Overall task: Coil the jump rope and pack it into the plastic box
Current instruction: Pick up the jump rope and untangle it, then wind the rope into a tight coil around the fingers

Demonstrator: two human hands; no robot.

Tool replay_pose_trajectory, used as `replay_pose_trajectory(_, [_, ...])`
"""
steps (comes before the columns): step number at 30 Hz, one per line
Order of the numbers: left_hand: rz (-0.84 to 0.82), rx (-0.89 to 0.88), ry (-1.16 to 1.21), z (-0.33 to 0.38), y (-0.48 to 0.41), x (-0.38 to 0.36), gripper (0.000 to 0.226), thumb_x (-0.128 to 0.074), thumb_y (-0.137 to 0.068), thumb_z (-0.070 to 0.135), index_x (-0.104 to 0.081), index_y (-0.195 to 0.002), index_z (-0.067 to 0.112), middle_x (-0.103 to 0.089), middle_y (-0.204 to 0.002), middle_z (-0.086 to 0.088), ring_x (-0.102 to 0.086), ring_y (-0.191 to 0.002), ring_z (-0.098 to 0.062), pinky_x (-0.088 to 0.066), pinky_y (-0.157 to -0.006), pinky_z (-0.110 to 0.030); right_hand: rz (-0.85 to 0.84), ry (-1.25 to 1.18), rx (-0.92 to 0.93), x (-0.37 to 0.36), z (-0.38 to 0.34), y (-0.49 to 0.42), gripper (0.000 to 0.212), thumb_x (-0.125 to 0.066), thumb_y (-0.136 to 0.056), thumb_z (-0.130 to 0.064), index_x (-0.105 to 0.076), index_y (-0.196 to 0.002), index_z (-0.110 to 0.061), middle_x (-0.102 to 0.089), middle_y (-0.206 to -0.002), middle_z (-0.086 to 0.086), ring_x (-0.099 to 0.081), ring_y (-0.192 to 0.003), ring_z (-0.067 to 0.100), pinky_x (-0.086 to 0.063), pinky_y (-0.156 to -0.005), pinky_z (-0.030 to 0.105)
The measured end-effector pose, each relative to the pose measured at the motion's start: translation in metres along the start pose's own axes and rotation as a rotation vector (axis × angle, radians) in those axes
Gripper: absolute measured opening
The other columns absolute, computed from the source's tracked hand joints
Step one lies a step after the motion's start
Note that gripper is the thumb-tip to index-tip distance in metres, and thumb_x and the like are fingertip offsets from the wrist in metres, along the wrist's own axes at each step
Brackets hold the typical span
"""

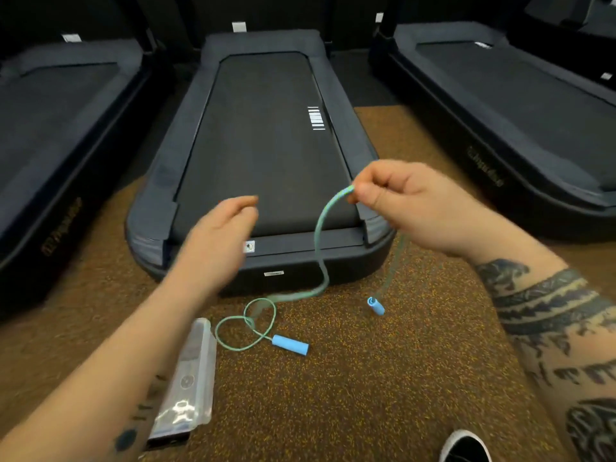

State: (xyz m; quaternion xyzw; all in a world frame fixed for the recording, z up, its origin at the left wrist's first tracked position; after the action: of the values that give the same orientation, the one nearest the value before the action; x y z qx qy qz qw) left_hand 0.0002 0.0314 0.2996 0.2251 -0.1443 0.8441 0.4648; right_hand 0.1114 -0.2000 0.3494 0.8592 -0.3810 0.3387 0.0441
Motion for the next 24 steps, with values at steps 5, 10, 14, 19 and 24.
replay_pose_trajectory(5, [-0.396, -0.18, 0.175, 0.044, 0.035, -0.037, 0.036, -0.043, -0.091, 0.054, -0.068, -0.097, 0.029, -0.066, -0.07, 0.008, -0.069, -0.078, -0.019, -0.05, -0.088, -0.047, -0.135, 0.081, 0.045, -0.028, -0.014, 0.001, 0.012, -0.06, -0.094, -0.029, -0.07, -0.091, -0.024, -0.063, -0.066, -0.016, -0.056, -0.063, -0.002, -0.041, -0.062, 0.016])
replay_pose_trajectory(10, [-0.253, -0.005, 0.557, 0.039, 0.014, -0.01, 0.033, -0.047, -0.103, 0.026, -0.057, -0.072, 0.02, -0.047, -0.057, 0.0, -0.043, -0.048, -0.012, -0.054, -0.067, -0.039, -0.115, -0.147, -0.11, -0.007, 0.015, 0.009, 0.028, -0.055, -0.085, -0.049, -0.07, -0.088, -0.026, -0.049, -0.058, -0.003, -0.044, -0.054, 0.016, -0.041, -0.059, 0.037])
replay_pose_trajectory(14, [-0.096, 0.062, 0.963, 0.012, -0.015, 0.044, 0.034, -0.046, -0.098, 0.041, -0.056, -0.071, 0.023, -0.035, -0.046, 0.007, -0.044, -0.053, -0.01, -0.055, -0.071, -0.033, -0.111, -0.302, -0.205, 0.01, 0.047, 0.02, 0.027, -0.046, -0.101, -0.026, -0.067, -0.09, -0.012, -0.042, -0.056, -0.008, -0.038, -0.052, 0.009, -0.039, -0.061, 0.034])
replay_pose_trajectory(19, [-0.015, 0.026, 1.136, -0.048, -0.041, 0.108, 0.047, -0.031, -0.106, 0.041, -0.062, -0.073, 0.026, -0.049, -0.048, 0.009, -0.057, -0.061, -0.003, -0.039, -0.092, -0.033, -0.092, -0.252, -0.282, 0.026, 0.069, 0.032, 0.027, -0.047, -0.1, -0.027, -0.067, -0.087, -0.014, -0.043, -0.056, -0.009, -0.039, -0.051, 0.008, -0.043, -0.067, 0.038])
replay_pose_trajectory(24, [0.233, 0.286, 0.513, -0.13, -0.06, 0.157, 0.03, -0.053, -0.092, 0.048, -0.072, -0.102, 0.026, -0.064, -0.063, 0.004, -0.069, -0.066, -0.016, -0.042, -0.097, -0.048, -0.059, -0.351, -0.273, 0.027, 0.067, 0.032, 0.029, -0.047, -0.101, -0.03, -0.066, -0.084, -0.016, -0.036, -0.054, -0.007, -0.031, -0.048, 0.011, -0.037, -0.056, 0.035])
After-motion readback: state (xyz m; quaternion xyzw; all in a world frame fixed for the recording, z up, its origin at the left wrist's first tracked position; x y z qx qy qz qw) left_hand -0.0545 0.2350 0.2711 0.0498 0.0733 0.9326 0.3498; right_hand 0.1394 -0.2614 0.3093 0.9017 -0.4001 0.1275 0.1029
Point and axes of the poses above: each hand's wrist, its own y-axis away from the middle knuckle, its own x-axis out of the back of the hand, z = x × y, the point moved 1 cm from there along -y, towards the middle knuckle
